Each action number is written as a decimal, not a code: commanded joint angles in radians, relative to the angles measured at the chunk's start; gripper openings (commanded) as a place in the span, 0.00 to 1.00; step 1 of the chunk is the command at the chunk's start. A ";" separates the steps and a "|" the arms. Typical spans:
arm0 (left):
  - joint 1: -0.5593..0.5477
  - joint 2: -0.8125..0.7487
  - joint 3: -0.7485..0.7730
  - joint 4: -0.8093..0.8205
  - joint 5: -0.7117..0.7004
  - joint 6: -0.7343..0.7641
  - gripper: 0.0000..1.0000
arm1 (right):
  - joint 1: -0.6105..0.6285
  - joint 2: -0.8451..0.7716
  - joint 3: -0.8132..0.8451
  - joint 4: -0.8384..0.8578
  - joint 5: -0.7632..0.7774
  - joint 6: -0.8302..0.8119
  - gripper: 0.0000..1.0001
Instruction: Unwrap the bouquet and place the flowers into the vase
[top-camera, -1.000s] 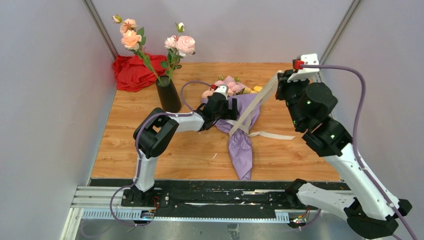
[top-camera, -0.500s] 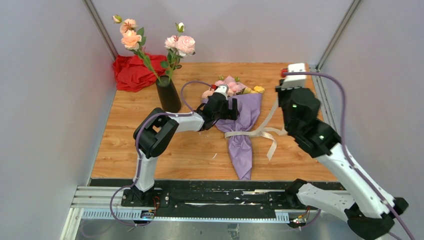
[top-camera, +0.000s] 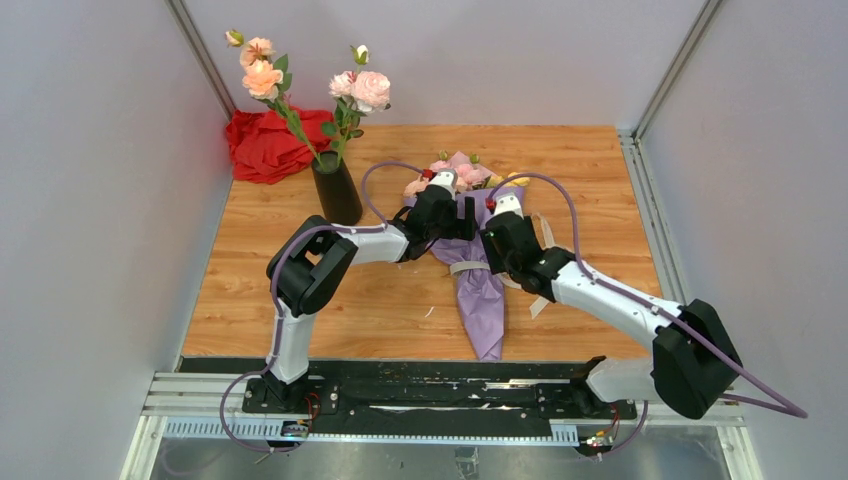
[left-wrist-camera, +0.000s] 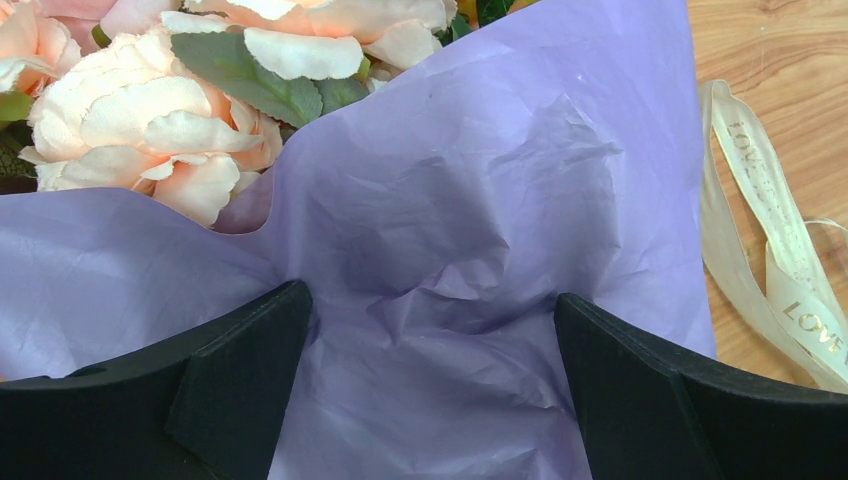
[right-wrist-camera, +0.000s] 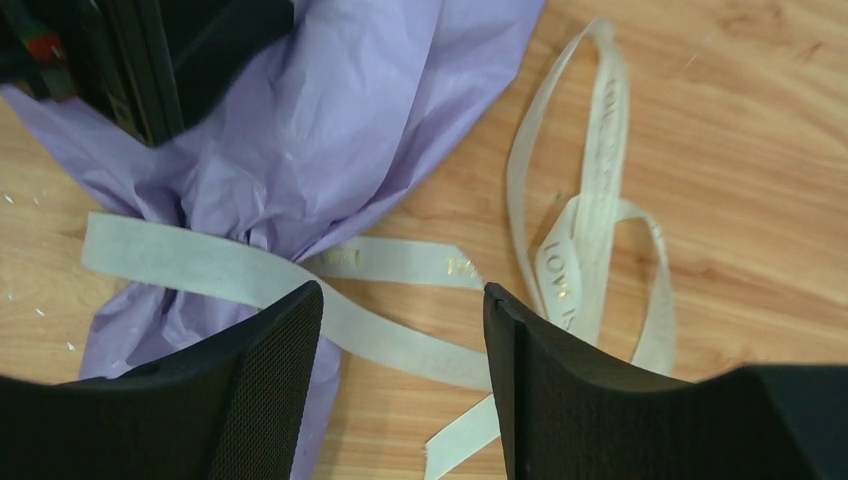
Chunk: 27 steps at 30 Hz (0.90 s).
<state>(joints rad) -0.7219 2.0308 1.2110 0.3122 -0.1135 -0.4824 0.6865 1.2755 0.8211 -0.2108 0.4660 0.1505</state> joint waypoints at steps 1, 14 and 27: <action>-0.001 0.015 -0.013 -0.050 0.045 0.006 1.00 | -0.008 0.015 -0.076 0.055 -0.033 0.102 0.64; -0.001 0.003 -0.022 -0.050 0.049 0.008 1.00 | -0.008 0.121 -0.015 -0.040 -0.083 0.097 0.69; -0.001 0.001 -0.023 -0.050 0.049 0.011 1.00 | -0.006 0.225 0.002 -0.028 -0.135 0.100 0.68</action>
<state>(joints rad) -0.7219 2.0304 1.2110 0.3115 -0.0948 -0.4812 0.6865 1.4303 0.7830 -0.2054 0.3515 0.2466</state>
